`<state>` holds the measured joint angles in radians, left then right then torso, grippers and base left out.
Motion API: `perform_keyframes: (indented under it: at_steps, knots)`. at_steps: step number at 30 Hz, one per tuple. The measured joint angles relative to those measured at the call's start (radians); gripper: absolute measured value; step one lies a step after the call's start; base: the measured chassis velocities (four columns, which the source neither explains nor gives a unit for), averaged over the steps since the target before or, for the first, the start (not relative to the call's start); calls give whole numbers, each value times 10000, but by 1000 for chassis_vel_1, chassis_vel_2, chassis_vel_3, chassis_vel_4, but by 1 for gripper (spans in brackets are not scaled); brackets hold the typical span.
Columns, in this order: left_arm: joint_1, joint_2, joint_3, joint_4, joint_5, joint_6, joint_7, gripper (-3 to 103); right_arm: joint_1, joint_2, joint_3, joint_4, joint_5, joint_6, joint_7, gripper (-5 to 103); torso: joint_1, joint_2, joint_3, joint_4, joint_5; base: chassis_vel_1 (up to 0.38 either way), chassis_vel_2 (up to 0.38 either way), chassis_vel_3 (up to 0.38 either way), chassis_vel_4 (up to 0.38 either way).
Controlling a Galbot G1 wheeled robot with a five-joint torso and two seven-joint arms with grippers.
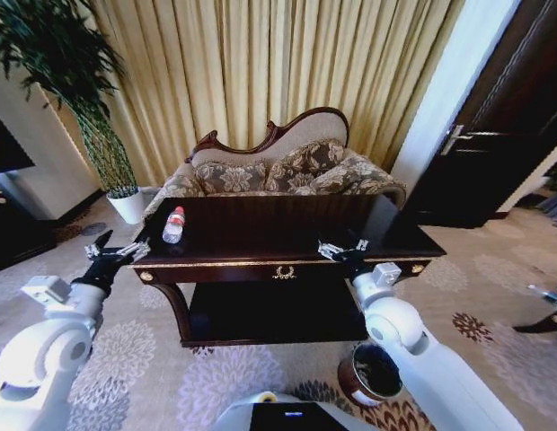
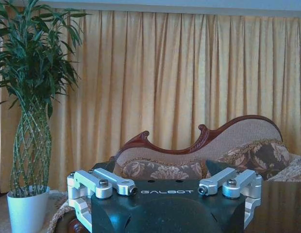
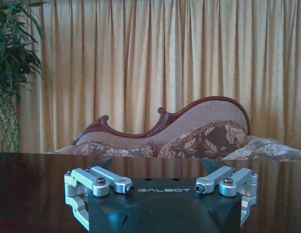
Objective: Move to the front of the table and place the trash on the table into the trash bin.
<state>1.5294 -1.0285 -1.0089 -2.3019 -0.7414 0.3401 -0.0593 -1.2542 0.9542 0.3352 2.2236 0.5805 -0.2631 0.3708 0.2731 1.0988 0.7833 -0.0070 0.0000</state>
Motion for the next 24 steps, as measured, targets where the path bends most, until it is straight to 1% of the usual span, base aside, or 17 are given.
perform_keyframes:
  at_steps: [11, 14, 15, 16, 17, 18, 19, 21, 22, 23, 24]
  knots:
    - [4, -87, 28, 0, 18, 0, -8, 100, 7, 21, -187, 39, -19, -107, 195, 100, 4, -2, 1, -1, 0, -85, 68, 70, -76]
    - [-73, 5, 37, 30, 0, 30, -186, 100, 13, 36, -249, 28, -20, -122, 251, 100, 0, -1, 0, 2, -1, 0, 0, 0, 0]
    - [-159, 121, 49, 58, -39, 148, -316, 100, 20, 37, -276, 13, -26, -122, 257, 100, -3, 0, -2, 0, -1, 0, 0, 0, 0]
    - [-405, 418, 96, 122, -245, 563, -705, 100, 43, 40, -342, -18, -64, -122, 264, 100, -4, 2, -2, 1, -1, 0, 0, 0, 0]
    - [-405, 418, 96, 122, -245, 563, -705, 100, 43, 40, -342, -18, -64, -122, 264, 100, -4, 2, -2, 1, -1, 0, 0, 0, 0]
    - [-681, 736, 182, 214, -546, 1071, -1295, 100, 67, 53, -404, -53, -113, -121, 267, 100, -4, 2, -2, 1, 0, 0, 0, 0, 0]
    - [-681, 736, 182, 214, -546, 1071, -1295, 100, 67, 53, -404, -53, -113, -121, 267, 100, -4, 2, -2, 1, 0, 0, 0, 0, 0]
    - [-1270, 1334, 474, 462, -1250, 2162, -2646, 100, 82, 93, -467, -90, -165, -115, 280, 100, -1, 1, 0, -1, 0, 0, 0, 0, 0]
    - [-1495, 1518, 600, 563, -1592, 2479, -3043, 100, 76, 103, -473, -98, -183, -111, 281, 100, 0, 0, 1, -2, -2, 0, 0, 0, 0]
    - [-1495, 1518, 600, 563, -1592, 2479, -3043, 100, 76, 103, -473, -98, -183, -111, 281, 100, 0, 0, 1, -2, -2, 0, 0, 0, 0]
    - [-1730, 1702, 728, 681, -1939, 2761, -3365, 100, 60, 108, -475, -113, -202, -105, 281, 100, 1, -1, 1, -2, -1, 0, 0, 0, 0]
